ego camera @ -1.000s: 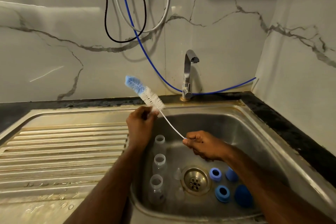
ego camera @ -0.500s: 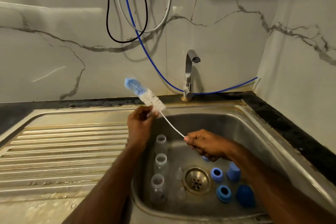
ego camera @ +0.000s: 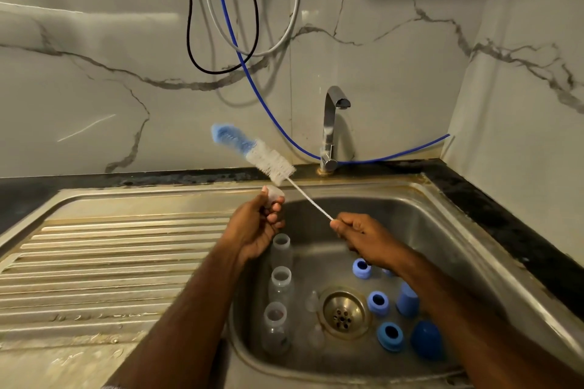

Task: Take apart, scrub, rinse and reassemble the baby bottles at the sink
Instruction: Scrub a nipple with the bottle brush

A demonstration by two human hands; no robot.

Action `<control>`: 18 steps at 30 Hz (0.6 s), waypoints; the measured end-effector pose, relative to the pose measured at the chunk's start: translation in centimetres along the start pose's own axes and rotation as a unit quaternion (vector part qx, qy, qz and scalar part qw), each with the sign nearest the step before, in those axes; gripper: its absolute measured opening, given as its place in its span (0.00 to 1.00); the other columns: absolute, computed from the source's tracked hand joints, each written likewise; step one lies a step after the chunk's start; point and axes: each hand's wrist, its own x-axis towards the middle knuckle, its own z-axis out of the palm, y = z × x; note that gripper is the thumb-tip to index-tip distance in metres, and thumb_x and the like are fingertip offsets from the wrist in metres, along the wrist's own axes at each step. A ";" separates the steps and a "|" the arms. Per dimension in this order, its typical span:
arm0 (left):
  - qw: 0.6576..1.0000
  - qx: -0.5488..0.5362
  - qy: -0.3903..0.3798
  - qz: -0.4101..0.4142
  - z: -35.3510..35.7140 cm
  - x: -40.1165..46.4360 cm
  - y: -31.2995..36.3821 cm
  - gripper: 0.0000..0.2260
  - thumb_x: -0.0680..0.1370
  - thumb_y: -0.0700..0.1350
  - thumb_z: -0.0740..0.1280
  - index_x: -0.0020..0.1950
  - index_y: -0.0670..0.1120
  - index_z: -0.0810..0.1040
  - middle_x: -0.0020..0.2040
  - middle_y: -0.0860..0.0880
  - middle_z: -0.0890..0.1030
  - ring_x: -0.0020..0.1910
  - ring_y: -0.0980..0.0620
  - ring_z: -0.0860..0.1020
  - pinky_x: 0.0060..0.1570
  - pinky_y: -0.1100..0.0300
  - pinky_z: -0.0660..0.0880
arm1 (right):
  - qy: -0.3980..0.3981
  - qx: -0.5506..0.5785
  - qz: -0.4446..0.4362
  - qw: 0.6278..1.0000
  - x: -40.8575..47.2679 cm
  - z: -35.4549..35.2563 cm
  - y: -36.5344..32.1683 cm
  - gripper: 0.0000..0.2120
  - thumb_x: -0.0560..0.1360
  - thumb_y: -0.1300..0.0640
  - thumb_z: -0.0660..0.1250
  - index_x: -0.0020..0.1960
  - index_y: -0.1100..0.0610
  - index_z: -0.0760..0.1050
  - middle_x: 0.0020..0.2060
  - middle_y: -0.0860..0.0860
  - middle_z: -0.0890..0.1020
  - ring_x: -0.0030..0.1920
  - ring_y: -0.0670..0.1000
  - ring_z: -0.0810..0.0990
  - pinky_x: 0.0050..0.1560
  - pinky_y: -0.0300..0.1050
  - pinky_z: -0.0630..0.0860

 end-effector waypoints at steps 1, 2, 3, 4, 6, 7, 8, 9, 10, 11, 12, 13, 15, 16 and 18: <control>1.000 -0.002 0.010 0.000 0.2 0.0 -0.1 0.16 0.85 0.51 0.60 0.54 0.39 0.79 0.35 0.47 0.78 0.29 0.57 0.74 0.33 0.64 0.76 | 0.011 0.029 0.012 0.999 0.0 0.0 -0.3 0.16 0.84 0.50 0.60 0.42 0.60 0.71 0.26 0.46 0.67 0.27 0.44 0.63 0.27 0.36 0.63; 1.000 -0.005 0.023 0.009 0.3 -0.1 -0.3 0.14 0.84 0.49 0.62 0.57 0.39 0.78 0.38 0.46 0.81 0.32 0.55 0.78 0.37 0.63 0.78 | 0.021 0.048 0.020 0.998 -0.1 -0.1 -0.5 0.15 0.84 0.50 0.59 0.43 0.59 0.71 0.25 0.45 0.66 0.26 0.43 0.62 0.25 0.35 0.61; 0.999 -0.010 0.034 0.025 0.3 0.0 -0.3 0.12 0.84 0.47 0.62 0.61 0.41 0.77 0.41 0.44 0.82 0.35 0.54 0.80 0.40 0.61 0.80 | 0.026 0.055 0.026 0.998 0.0 -0.2 -0.5 0.15 0.84 0.51 0.59 0.43 0.58 0.71 0.25 0.45 0.66 0.25 0.42 0.61 0.24 0.34 0.60; 0.998 -0.018 0.040 0.043 0.3 0.2 -0.2 0.11 0.85 0.45 0.61 0.64 0.43 0.77 0.45 0.43 0.83 0.38 0.52 0.82 0.44 0.58 0.82 | 0.024 0.046 0.027 0.998 0.0 -0.3 -0.4 0.15 0.84 0.50 0.60 0.42 0.57 0.71 0.25 0.46 0.66 0.25 0.43 0.62 0.24 0.36 0.61; 0.996 -0.026 0.041 0.069 -0.1 0.4 0.0 0.11 0.86 0.43 0.58 0.65 0.48 0.78 0.51 0.41 0.84 0.44 0.49 0.83 0.54 0.49 0.81 | 0.011 0.000 0.027 1.000 -0.2 -0.4 0.1 0.17 0.83 0.46 0.61 0.40 0.56 0.73 0.27 0.47 0.68 0.28 0.47 0.65 0.28 0.42 0.65; 0.996 -0.020 0.043 0.077 -0.2 0.4 0.0 0.12 0.86 0.43 0.58 0.64 0.48 0.78 0.52 0.41 0.84 0.47 0.47 0.83 0.58 0.45 0.80 | 0.004 -0.016 0.032 0.999 -0.3 -0.4 0.2 0.18 0.82 0.45 0.61 0.40 0.56 0.74 0.27 0.48 0.69 0.30 0.49 0.66 0.31 0.46 0.66; 0.995 -0.009 0.049 0.083 -0.3 0.3 0.0 0.11 0.86 0.43 0.58 0.62 0.47 0.79 0.53 0.41 0.85 0.49 0.46 0.83 0.60 0.43 0.79 | 0.000 -0.019 0.040 0.999 -0.3 -0.4 0.3 0.18 0.82 0.44 0.61 0.40 0.55 0.75 0.27 0.48 0.70 0.31 0.51 0.66 0.33 0.48 0.66; 0.994 0.005 0.058 0.089 -0.4 0.3 0.0 0.10 0.85 0.44 0.59 0.60 0.46 0.79 0.53 0.41 0.85 0.51 0.46 0.84 0.60 0.42 0.79 | -0.001 -0.013 0.045 0.999 -0.3 -0.5 0.2 0.18 0.82 0.44 0.61 0.41 0.56 0.75 0.27 0.48 0.69 0.31 0.51 0.66 0.32 0.48 0.65; 0.993 0.016 0.067 0.094 -0.5 0.2 -0.1 0.08 0.84 0.44 0.61 0.58 0.46 0.79 0.53 0.42 0.85 0.52 0.46 0.84 0.59 0.43 0.79 | 0.000 -0.008 0.046 0.999 -0.3 -0.6 0.1 0.19 0.82 0.45 0.61 0.42 0.58 0.75 0.26 0.47 0.68 0.30 0.50 0.65 0.30 0.46 0.64; 0.992 0.027 0.076 0.098 -0.6 0.3 -0.2 0.07 0.84 0.45 0.63 0.56 0.46 0.79 0.53 0.42 0.85 0.52 0.46 0.84 0.56 0.46 0.79 | 0.003 -0.005 0.046 0.999 -0.3 -0.6 -0.1 0.19 0.82 0.46 0.61 0.42 0.60 0.74 0.26 0.47 0.68 0.29 0.48 0.64 0.28 0.44 0.63; 0.990 0.036 0.085 0.102 -0.6 0.3 -0.2 0.06 0.83 0.45 0.65 0.56 0.45 0.80 0.53 0.42 0.85 0.51 0.47 0.84 0.51 0.49 0.79 | 0.004 -0.003 0.045 0.999 -0.3 -0.7 -0.2 0.19 0.83 0.46 0.61 0.43 0.61 0.74 0.25 0.47 0.68 0.28 0.47 0.64 0.28 0.43 0.63; 0.989 0.045 0.095 0.106 -0.7 0.5 -0.2 0.05 0.82 0.45 0.66 0.55 0.45 0.80 0.52 0.43 0.85 0.49 0.48 0.83 0.46 0.53 0.77 | 0.003 -0.002 0.041 0.999 -0.4 -0.7 -0.1 0.19 0.83 0.47 0.61 0.42 0.61 0.74 0.25 0.47 0.68 0.28 0.47 0.64 0.29 0.43 0.64; 0.985 0.057 0.114 0.112 -0.7 0.6 -0.2 0.03 0.80 0.43 0.68 0.51 0.44 0.79 0.46 0.44 0.85 0.42 0.51 0.81 0.38 0.58 0.73 | -0.002 -0.012 0.035 0.999 -0.4 -0.5 0.1 0.18 0.83 0.47 0.61 0.40 0.58 0.74 0.24 0.44 0.69 0.27 0.44 0.66 0.31 0.41 0.66; 0.985 0.060 0.119 0.112 -0.7 0.5 -0.2 0.02 0.80 0.41 0.69 0.48 0.43 0.78 0.43 0.45 0.84 0.39 0.53 0.79 0.36 0.60 0.72 | -0.004 -0.019 0.034 0.999 -0.4 -0.4 0.1 0.18 0.83 0.47 0.61 0.40 0.57 0.74 0.23 0.44 0.69 0.27 0.43 0.66 0.32 0.39 0.67; 0.984 0.064 0.116 0.117 -0.8 0.7 -0.2 0.05 0.78 0.37 0.70 0.44 0.43 0.76 0.44 0.42 0.82 0.38 0.53 0.78 0.36 0.61 0.74 | -0.005 -0.027 0.031 0.999 -0.3 -0.3 0.3 0.17 0.83 0.47 0.61 0.39 0.56 0.75 0.24 0.44 0.70 0.27 0.42 0.67 0.33 0.39 0.68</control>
